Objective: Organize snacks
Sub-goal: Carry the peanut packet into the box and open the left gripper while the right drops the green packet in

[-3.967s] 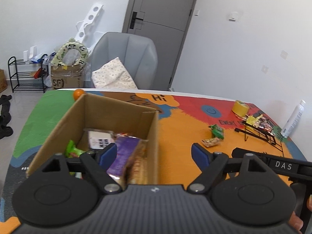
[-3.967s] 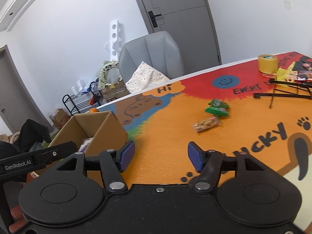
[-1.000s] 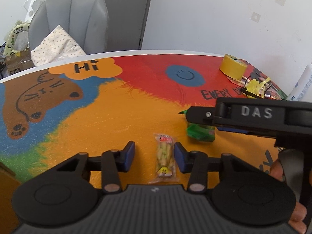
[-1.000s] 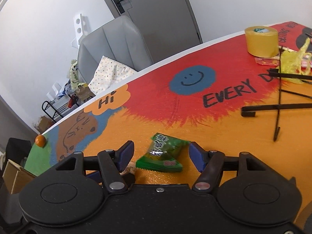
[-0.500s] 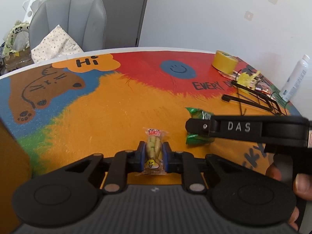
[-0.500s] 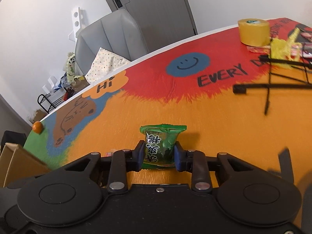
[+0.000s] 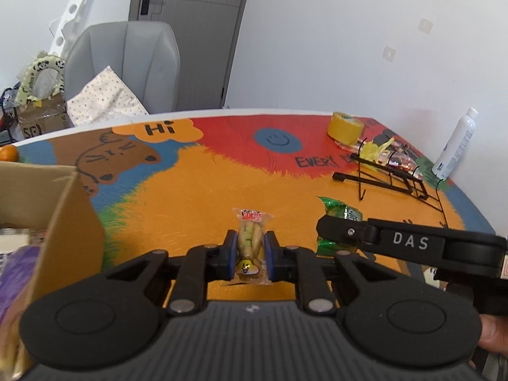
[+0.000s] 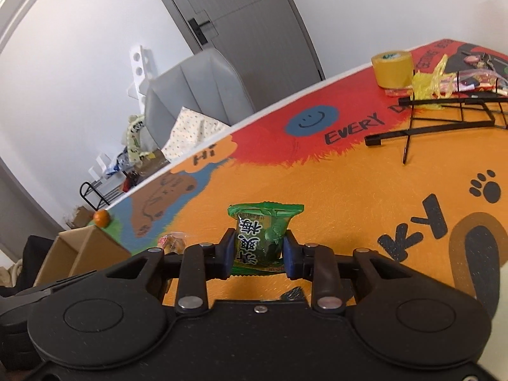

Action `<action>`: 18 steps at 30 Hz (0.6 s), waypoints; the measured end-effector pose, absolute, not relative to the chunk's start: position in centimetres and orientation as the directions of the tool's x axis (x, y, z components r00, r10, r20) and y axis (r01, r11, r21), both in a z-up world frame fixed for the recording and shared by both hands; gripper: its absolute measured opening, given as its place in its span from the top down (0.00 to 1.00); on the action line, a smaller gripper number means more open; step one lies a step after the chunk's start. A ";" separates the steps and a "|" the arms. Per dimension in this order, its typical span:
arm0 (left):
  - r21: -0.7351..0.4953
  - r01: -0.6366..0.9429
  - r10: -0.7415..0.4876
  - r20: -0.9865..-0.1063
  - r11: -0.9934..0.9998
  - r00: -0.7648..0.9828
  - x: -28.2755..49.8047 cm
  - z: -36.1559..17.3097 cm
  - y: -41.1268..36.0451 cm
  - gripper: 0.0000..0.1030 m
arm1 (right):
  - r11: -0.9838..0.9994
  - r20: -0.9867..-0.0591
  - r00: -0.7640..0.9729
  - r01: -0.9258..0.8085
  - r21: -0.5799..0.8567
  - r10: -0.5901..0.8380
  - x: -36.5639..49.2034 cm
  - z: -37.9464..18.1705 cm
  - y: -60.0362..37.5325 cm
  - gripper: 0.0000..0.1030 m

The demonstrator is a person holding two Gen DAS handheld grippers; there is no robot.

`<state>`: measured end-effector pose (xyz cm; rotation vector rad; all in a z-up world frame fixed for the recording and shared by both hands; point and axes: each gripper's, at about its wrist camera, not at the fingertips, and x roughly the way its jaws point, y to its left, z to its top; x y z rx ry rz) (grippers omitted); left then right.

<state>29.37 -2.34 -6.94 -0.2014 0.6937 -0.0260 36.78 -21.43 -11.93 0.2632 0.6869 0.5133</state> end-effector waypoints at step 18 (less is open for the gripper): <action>-0.201 -0.086 -0.036 -0.536 0.976 0.843 22.7 -1.8 0.2 0.84 | 0.816 -0.454 0.682 -0.427 0.389 0.573 31.2 -8.6 -21.0 0.72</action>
